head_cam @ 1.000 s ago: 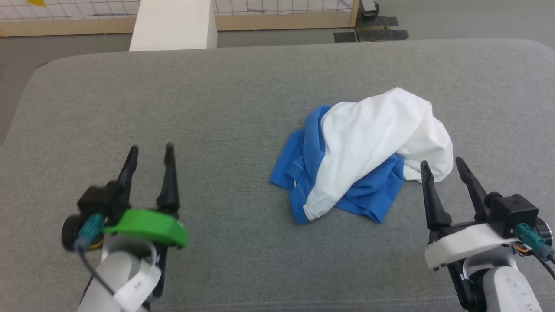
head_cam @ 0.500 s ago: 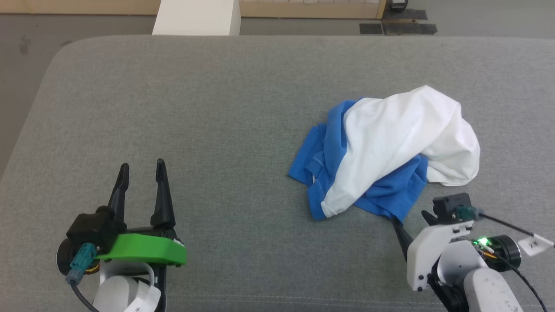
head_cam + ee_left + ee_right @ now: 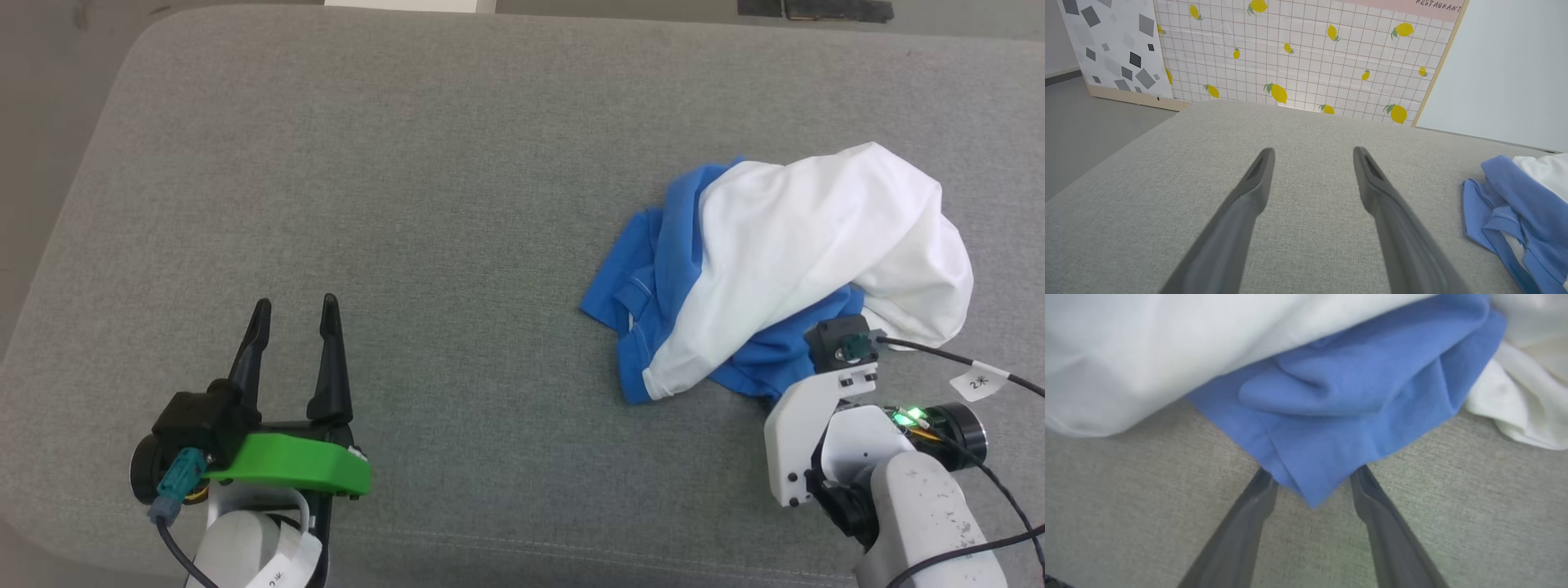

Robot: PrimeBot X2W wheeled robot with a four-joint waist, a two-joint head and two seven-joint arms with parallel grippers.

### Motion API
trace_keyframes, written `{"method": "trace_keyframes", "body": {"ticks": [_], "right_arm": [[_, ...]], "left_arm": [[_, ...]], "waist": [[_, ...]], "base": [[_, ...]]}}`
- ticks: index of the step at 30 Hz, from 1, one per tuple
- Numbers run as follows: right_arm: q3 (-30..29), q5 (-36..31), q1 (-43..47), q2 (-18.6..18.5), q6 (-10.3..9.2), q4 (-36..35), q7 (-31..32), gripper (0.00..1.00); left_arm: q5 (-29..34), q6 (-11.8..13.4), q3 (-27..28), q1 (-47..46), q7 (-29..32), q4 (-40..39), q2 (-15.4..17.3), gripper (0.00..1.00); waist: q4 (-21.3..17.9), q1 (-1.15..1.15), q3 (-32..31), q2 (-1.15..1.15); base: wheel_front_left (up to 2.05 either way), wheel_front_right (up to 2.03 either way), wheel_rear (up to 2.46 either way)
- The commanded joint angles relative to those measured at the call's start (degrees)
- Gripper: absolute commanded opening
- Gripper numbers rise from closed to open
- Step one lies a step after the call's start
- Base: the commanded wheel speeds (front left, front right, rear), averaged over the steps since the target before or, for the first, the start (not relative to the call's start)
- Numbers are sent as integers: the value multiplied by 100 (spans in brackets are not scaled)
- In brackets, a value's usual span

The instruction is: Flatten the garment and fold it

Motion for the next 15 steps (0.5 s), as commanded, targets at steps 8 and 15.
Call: {"method": "trace_keyframes", "body": {"ticks": [8, 15], "right_arm": [[-1202, 209, 247, 2, -9, -464, -936, 0], [-2864, 132, 902, 2, -9, -1114, -1142, 0]], "left_arm": [[-11, -25, 42, -7, -20, 129, -34, 100], [-34, 25, -11, 175, -20, 129, -35, 100]], "waist": [[-77, 0, -294, 0], [-247, 0, -552, 0]], "base": [[0, 0, 0], [0, 0, 0]]}}
